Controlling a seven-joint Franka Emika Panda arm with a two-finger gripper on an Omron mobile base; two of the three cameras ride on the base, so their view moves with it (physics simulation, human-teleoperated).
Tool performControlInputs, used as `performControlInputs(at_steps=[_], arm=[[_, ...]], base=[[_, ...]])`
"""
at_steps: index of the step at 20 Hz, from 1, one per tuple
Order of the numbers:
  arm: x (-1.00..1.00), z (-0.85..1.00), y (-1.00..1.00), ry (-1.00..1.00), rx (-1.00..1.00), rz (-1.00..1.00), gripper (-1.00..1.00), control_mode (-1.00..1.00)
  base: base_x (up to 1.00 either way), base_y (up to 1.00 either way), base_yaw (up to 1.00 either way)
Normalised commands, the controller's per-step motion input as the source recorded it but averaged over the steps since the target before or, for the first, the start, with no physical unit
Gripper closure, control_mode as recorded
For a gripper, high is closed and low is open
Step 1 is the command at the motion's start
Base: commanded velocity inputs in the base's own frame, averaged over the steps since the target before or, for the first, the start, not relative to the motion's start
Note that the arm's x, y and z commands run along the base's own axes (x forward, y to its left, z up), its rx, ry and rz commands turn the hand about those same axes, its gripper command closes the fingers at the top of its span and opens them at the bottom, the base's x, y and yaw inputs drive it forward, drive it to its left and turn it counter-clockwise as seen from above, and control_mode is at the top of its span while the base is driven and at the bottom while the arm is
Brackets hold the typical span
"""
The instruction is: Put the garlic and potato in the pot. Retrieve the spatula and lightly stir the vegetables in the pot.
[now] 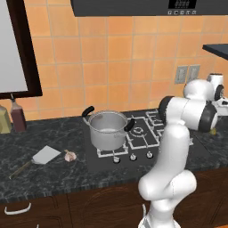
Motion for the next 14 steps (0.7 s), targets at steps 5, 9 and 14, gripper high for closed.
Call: performControlInputs(at_steps=[5,9,14], arm=[[0.25,-0.41,-0.35,0.01,0.0,0.0,-1.0,-1.0],[0.32,-0.38,-0.26,0.01,0.0,0.0,-1.0,-1.0],[0.13,-0.68,-0.14,0.02,0.0,0.01,-1.0,-1.0]], base=[[0.0,0.0,0.0],[0.0,0.0,0.0],[0.0,0.0,0.0]])
